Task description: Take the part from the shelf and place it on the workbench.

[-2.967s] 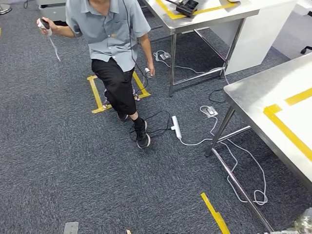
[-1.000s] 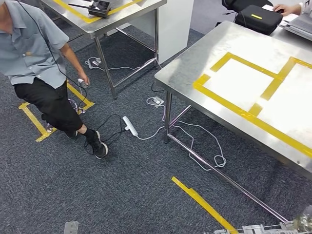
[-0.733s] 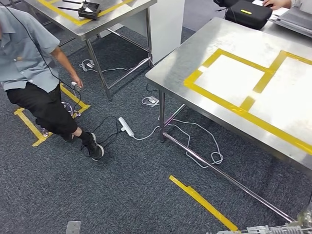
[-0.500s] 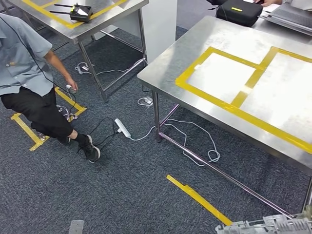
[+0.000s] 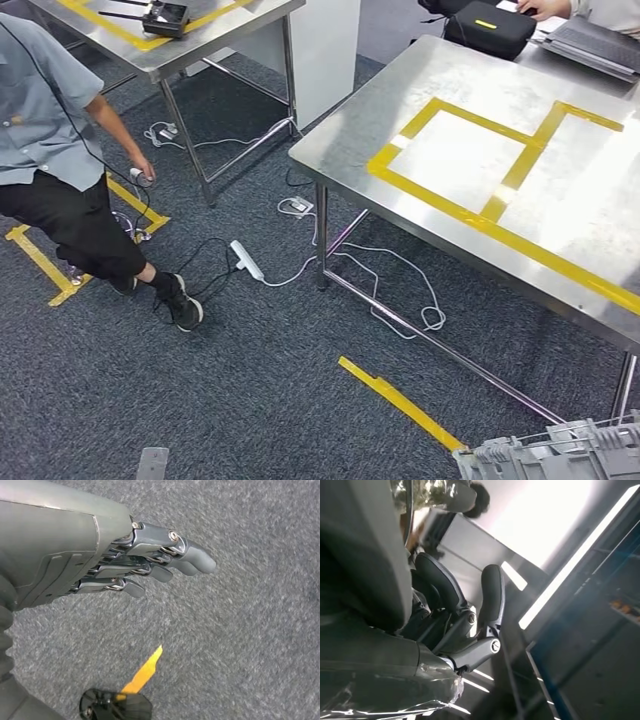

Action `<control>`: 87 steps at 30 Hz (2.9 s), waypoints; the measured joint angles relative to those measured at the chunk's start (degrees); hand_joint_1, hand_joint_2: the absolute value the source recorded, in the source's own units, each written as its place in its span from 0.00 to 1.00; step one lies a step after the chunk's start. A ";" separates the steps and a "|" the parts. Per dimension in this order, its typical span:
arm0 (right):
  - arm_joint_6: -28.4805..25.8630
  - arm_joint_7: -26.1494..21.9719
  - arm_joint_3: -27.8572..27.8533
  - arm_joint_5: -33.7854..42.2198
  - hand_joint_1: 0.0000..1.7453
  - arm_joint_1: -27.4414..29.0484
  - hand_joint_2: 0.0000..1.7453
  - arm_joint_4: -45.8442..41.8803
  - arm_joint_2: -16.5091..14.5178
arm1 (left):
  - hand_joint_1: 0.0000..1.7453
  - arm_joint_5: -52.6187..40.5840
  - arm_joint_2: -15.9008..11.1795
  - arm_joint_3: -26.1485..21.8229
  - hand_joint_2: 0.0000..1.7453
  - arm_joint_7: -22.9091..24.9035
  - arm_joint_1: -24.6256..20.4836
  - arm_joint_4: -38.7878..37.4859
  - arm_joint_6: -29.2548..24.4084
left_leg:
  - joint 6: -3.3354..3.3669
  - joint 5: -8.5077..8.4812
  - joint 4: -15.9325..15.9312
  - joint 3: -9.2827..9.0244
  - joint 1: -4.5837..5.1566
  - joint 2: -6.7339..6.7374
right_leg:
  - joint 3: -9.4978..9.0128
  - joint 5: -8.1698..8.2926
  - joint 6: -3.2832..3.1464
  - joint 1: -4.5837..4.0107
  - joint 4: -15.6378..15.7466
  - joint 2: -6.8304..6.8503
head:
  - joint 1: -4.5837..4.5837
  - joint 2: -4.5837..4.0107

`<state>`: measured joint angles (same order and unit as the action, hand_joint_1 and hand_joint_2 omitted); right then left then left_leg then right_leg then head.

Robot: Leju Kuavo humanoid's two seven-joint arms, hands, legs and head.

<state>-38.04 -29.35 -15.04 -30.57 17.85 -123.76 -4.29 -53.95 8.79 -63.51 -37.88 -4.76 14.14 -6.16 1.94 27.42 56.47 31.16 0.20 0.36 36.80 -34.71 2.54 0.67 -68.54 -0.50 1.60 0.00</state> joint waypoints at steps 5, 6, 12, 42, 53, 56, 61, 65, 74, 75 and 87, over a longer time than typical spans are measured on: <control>7.86 8.71 5.07 10.35 1.00 -3.58 1.00 2.25 6.20 | 0.00 0.39 0.07 -0.03 1.00 -0.11 0.00 0.00 0.04 | -0.17 0.08 0.29 0.00 0.12 0.36 | -1.89 3.93 0.63 0.27 3.55 0.30 | 0.02 0.00; 9.00 9.31 6.16 10.58 1.00 -4.25 1.00 2.82 7.12 | 0.00 0.38 0.01 -0.04 1.00 -0.16 -0.05 0.00 0.04 | -0.36 0.14 0.50 0.09 0.24 0.34 | -3.69 5.14 0.61 0.30 7.18 0.41 | -0.04 0.00; 10.24 9.93 11.28 7.79 1.00 -7.83 1.00 5.28 10.00 | 0.00 -0.16 -0.45 -0.05 1.00 -0.28 -0.14 0.00 -0.02 | -1.80 1.04 2.26 1.31 0.45 0.10 | -5.21 5.95 -1.39 0.28 10.64 0.35 | 0.30 0.00; 3.03 16.93 19.96 -12.56 1.00 -35.65 1.00 18.73 14.52 | 0.00 -4.56 -0.20 1.55 1.00 1.75 -2.05 -0.02 0.92 | -1.35 -0.69 1.47 2.54 0.63 -0.21 | -3.82 7.00 -1.16 0.16 10.68 0.46 | 0.64 0.00; 0.83 18.38 19.53 -16.21 1.00 -38.43 1.00 22.83 15.52 | 0.00 -4.91 -0.14 2.14 1.00 2.33 -2.33 -0.09 0.90 | -0.80 -1.81 3.50 3.99 0.41 -0.42 | -4.06 6.88 -1.95 -0.10 10.71 -0.01 | 1.03 0.00; 0.67 18.48 19.33 -16.21 1.00 -38.55 1.00 23.49 15.67 | 0.00 -4.97 -0.13 2.41 1.00 2.20 -2.42 -0.09 0.97 | -0.44 -1.63 1.26 3.27 0.50 -0.46 | -3.62 7.01 -1.19 -0.14 10.86 -0.01 | 1.01 0.00; 0.22 18.70 18.27 -15.75 1.00 -38.82 1.00 24.31 16.17 | 0.00 -5.28 0.07 2.86 1.00 1.18 -2.52 -0.09 1.63 | 0.27 -1.99 0.22 2.90 0.11 -0.42 | 1.68 1.36 -0.21 -0.01 0.35 0.11 | 0.72 0.00; 0.13 19.03 17.53 -13.21 1.00 -38.64 1.00 25.36 16.29 | 0.00 -5.27 0.21 2.87 1.00 0.89 -2.45 -0.09 2.10 | 0.23 -1.76 0.30 2.62 0.10 -0.45 | 3.47 2.77 0.40 0.16 -2.38 0.23 | 0.73 0.00; 0.32 19.16 15.56 -7.75 1.00 -38.71 1.00 27.22 16.43 | 0.00 -5.09 0.08 2.89 1.00 0.63 -2.29 -0.11 2.14 | -1.87 0.90 4.05 3.81 0.51 -0.53 | -3.46 6.96 -1.47 0.69 10.58 0.35 | 1.08 0.00; 0.32 19.13 15.47 -7.73 1.00 -38.76 1.00 27.29 16.43 | 0.00 -5.09 0.07 2.90 1.00 0.62 -2.28 -0.11 2.14 | -2.18 2.47 7.20 5.25 0.38 -0.53 | -3.65 6.86 -1.72 0.68 10.59 0.38 | 1.15 0.00; 1.25 18.37 15.11 -5.67 1.00 -38.53 1.00 27.97 16.53 | 0.00 -5.09 -0.14 2.90 1.00 0.63 -2.13 -0.13 2.17 | -0.17 -2.70 1.51 4.87 0.72 -0.51 | -4.97 5.00 -1.05 0.08 10.77 0.04 | 1.20 0.00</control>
<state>-36.79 -10.98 0.07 -36.23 -20.68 -95.79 12.24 -59.04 8.64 -60.60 -37.24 -6.89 14.01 -3.99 1.77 24.73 57.98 36.03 0.92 -0.15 31.83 -29.71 1.49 0.76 -57.76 -0.46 2.80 0.00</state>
